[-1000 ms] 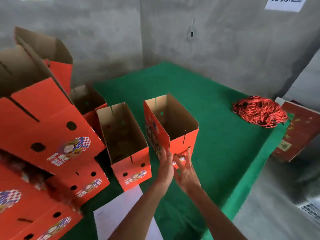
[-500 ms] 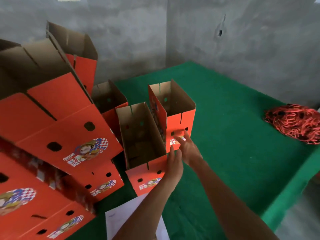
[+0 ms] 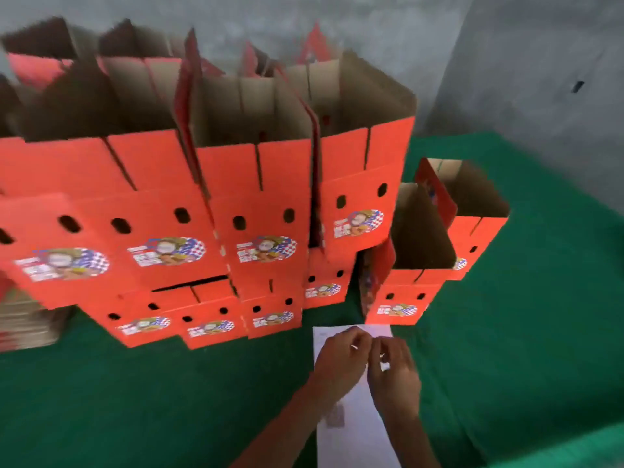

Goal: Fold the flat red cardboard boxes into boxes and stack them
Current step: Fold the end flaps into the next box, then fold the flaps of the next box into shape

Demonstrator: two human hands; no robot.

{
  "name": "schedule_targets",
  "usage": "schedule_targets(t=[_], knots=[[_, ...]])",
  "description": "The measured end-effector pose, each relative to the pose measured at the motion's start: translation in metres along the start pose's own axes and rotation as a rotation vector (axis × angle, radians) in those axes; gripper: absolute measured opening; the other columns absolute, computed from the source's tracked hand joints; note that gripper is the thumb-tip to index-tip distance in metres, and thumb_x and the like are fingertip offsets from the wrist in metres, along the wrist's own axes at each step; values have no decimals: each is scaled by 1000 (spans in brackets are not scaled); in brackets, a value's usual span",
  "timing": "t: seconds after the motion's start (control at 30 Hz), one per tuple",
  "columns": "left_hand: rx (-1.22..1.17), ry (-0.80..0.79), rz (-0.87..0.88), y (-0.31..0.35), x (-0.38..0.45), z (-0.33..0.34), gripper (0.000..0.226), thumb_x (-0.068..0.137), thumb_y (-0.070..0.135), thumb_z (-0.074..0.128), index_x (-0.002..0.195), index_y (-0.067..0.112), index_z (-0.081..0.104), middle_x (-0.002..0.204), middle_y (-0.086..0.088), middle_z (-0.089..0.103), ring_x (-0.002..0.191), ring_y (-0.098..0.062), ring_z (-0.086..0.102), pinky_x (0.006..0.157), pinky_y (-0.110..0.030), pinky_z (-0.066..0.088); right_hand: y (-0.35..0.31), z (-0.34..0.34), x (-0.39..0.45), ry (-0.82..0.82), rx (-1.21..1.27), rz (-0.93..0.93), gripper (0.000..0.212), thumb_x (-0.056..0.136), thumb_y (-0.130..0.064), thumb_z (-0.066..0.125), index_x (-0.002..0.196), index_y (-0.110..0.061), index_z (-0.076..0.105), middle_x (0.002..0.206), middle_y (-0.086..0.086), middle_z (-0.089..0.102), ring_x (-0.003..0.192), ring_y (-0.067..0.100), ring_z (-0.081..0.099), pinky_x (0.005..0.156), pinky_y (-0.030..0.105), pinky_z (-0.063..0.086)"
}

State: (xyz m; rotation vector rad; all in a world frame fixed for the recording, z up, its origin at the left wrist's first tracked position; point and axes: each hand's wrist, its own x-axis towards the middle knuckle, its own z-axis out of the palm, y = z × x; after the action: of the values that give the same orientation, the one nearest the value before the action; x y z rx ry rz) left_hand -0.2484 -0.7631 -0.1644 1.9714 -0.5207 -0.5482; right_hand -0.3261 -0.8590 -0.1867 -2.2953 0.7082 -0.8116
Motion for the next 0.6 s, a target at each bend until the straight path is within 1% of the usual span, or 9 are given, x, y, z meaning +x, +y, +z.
schedule_targets(t=[0.07,0.13,0.17,0.2,0.23,0.3,0.43,0.53,0.6], knots=[[57,58,-43,-40,-41,-51,29,104,43,45,94,26,67,86,14,70,80,-3,67,77,-26,55,-37,31,-34,-139,-24,-88,20,80,0,80,84,-17,71,84,-2,67,70,21,65,61,27,48],[163,143,-99,-84,-82,-111,27,103,44,45,94,27,63,86,14,68,77,-4,65,79,-33,55,-84,71,-68,-297,-125,-325,26,63,0,92,83,-9,78,82,8,74,68,29,73,60,34,59],[221,182,-135,-102,-101,-140,27,103,45,43,95,28,62,88,14,68,79,-5,64,79,-32,54,-105,91,-83,-354,-158,-430,23,64,-3,91,84,-5,80,83,11,76,69,30,74,62,39,62],[273,227,-161,-119,-120,-170,28,103,47,40,96,28,61,90,12,69,82,-8,65,79,-32,53,-131,110,-98,-401,-124,-453,18,72,-5,86,89,-5,81,88,12,77,74,30,75,67,42,64],[314,274,-177,-135,-138,-200,29,102,48,38,97,27,58,92,9,69,85,-11,66,79,-33,53,-157,127,-113,-413,-56,-430,17,78,-5,83,95,-6,80,94,10,77,80,28,75,73,43,64],[389,354,-207,-167,-173,-259,33,100,50,34,99,25,55,96,4,70,90,-17,67,78,-35,53,-208,163,-143,-403,56,-427,25,78,-4,85,102,-8,79,100,5,76,87,25,74,79,40,62],[499,490,-230,-226,-233,-383,33,104,46,36,108,24,61,109,3,71,99,-22,69,81,-35,54,-311,231,-189,-451,137,-570,31,75,-5,87,104,-10,78,102,2,76,90,21,73,81,31,58],[526,575,-233,-265,-267,-468,29,106,41,42,119,29,65,123,6,67,109,-17,67,92,-34,54,-378,277,-211,-481,133,-640,26,81,-11,84,106,-9,77,104,1,76,94,20,73,85,31,58],[568,617,-245,-287,-286,-517,32,107,40,43,129,27,62,132,5,62,118,-15,61,101,-36,52,-417,303,-221,-526,132,-671,27,87,-15,80,113,-8,75,110,3,75,100,19,73,88,31,58]])
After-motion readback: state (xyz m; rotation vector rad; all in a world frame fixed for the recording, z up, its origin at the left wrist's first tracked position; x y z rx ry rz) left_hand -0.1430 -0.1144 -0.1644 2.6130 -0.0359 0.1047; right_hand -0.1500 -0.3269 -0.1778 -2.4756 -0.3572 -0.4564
